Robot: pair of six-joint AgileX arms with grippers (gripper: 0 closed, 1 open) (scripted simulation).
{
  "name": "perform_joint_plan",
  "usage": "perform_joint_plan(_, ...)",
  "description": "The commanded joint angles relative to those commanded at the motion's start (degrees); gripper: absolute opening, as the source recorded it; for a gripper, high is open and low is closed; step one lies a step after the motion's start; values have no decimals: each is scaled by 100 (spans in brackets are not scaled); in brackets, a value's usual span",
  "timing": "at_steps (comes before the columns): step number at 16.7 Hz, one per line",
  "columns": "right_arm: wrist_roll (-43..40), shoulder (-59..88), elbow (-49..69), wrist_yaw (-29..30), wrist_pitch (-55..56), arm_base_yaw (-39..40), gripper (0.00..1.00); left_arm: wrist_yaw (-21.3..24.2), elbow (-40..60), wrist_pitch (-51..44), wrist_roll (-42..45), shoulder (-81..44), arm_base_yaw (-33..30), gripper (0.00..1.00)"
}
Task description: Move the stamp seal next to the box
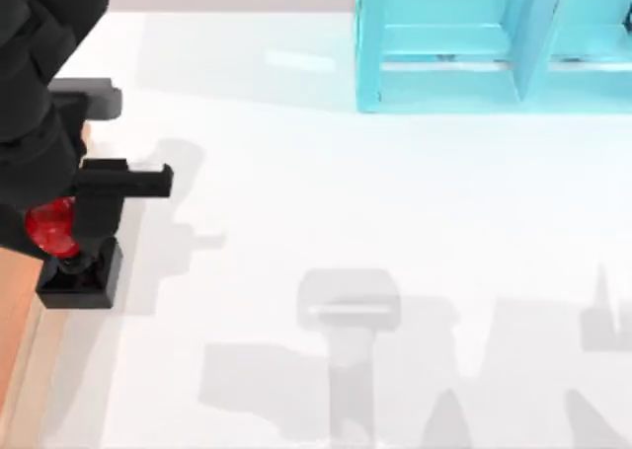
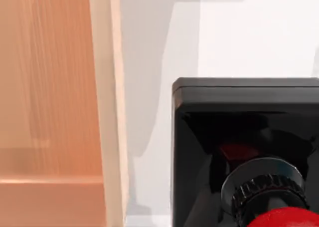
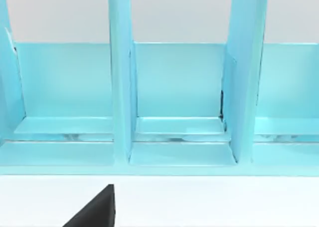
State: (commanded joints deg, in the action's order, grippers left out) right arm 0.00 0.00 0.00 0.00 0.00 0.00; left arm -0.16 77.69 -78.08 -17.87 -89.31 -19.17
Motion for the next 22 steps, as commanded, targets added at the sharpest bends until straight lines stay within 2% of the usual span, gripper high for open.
perform_joint_plan(5,0,0,0,0,0,0,100,4,-926,926,14,-6,24,0)
perform_joint_plan(10,0,0,0,0,0,0,100,5,-1055,1054,13,-32,29,0)
perform_joint_plan(22,0,0,0,0,0,0,100,5,-1055,1054,13,-32,29,90)
